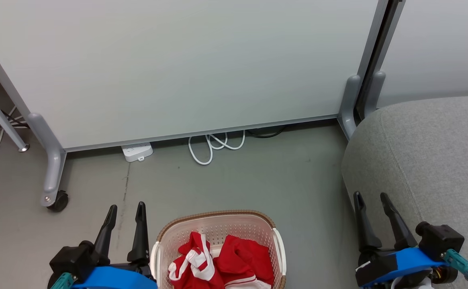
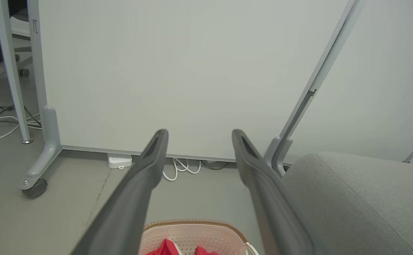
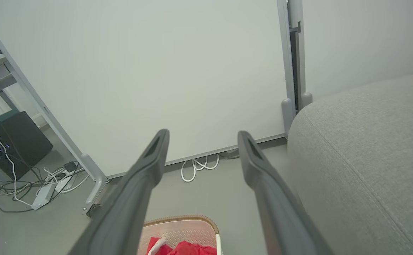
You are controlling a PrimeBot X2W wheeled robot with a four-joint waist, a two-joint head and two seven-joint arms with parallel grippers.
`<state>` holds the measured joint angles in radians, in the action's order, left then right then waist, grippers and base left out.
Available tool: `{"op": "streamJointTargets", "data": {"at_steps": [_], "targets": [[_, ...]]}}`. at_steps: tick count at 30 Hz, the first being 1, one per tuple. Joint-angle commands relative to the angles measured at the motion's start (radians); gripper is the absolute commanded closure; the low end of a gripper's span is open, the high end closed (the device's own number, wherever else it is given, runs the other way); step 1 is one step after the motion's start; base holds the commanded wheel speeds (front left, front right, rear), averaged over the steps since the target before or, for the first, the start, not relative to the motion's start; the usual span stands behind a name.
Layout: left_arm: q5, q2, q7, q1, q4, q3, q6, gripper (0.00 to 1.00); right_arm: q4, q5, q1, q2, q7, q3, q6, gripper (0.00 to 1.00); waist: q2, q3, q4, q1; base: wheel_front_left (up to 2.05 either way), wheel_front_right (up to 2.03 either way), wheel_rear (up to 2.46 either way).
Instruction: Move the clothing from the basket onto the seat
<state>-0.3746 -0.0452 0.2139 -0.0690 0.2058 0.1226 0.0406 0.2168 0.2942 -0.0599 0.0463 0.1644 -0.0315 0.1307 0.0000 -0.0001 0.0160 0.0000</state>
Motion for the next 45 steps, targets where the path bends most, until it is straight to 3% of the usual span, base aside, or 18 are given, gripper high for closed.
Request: {"op": "streamJointTargets", "data": {"at_steps": [1,24,37,45], "targets": [[0.023,-0.007,0.009,-0.016,-0.004,0.002,-0.006,0.00,-0.008,-0.024,0.001,0.005,0.010,-0.003,0.000,0.00,0.0000,0.000,0.001,0.0000,0.00,0.00,0.00],[0.185,-0.007,0.054,-0.018,0.002,0.031,-0.018,0.00,-0.005,-0.193,-0.001,0.006,0.052,-0.017,0.000,0.00,0.0000,0.003,0.007,0.0000,0.00,0.00,0.00],[0.178,-0.007,0.053,-0.004,-0.001,0.025,-0.021,0.00,0.004,-0.178,-0.002,0.006,0.058,-0.018,0.000,0.00,0.0000,0.000,0.004,0.0000,0.00,0.00,0.00],[0.166,-0.007,0.052,-0.026,0.027,0.027,-0.028,0.00,-0.019,-0.177,-0.037,0.006,0.051,-0.050,0.000,0.00,0.0000,0.063,-0.044,0.0000,0.00,0.00,0.00]]}}
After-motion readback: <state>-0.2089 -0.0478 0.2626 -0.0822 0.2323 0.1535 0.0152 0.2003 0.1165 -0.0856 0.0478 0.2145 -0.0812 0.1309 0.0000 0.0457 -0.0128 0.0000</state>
